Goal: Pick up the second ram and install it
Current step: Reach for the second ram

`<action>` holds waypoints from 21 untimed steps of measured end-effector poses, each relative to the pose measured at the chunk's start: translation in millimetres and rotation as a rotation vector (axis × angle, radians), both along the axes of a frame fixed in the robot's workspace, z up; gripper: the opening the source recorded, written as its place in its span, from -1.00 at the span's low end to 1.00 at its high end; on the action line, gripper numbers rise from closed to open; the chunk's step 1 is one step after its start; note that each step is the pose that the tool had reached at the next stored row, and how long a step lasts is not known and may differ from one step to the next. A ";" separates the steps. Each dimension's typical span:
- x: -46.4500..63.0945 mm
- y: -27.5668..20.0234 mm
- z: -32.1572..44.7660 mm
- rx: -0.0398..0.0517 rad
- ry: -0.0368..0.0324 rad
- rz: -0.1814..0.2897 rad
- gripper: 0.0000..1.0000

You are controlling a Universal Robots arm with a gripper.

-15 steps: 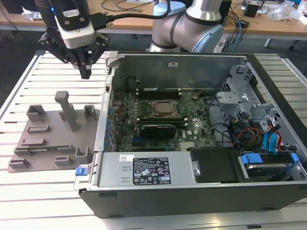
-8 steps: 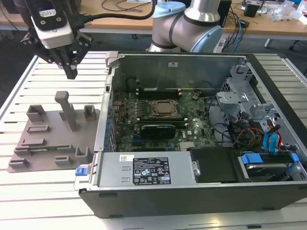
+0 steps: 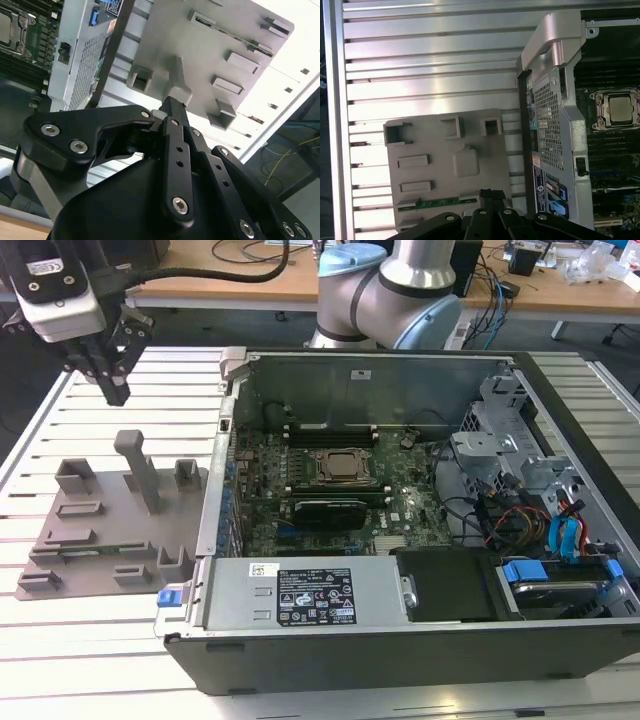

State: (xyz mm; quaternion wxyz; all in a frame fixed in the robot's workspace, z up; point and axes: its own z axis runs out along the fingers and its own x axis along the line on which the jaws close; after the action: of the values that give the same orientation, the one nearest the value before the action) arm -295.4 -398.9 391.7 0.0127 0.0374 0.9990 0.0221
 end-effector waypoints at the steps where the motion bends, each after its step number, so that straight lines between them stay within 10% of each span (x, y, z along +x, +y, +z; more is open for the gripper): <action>1: -3.7 0.0 -0.1 0.0001 0.0000 0.000 -0.80; 10: -41.3 0.0 -1.2 0.0001 0.0000 0.000 -0.80; 21: -48.2 -8.5 -2.3 0.0001 -0.0001 0.000 -0.80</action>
State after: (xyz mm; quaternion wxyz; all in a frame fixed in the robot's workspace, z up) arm -343.6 -407.4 389.3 0.0127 0.0374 0.9990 0.0221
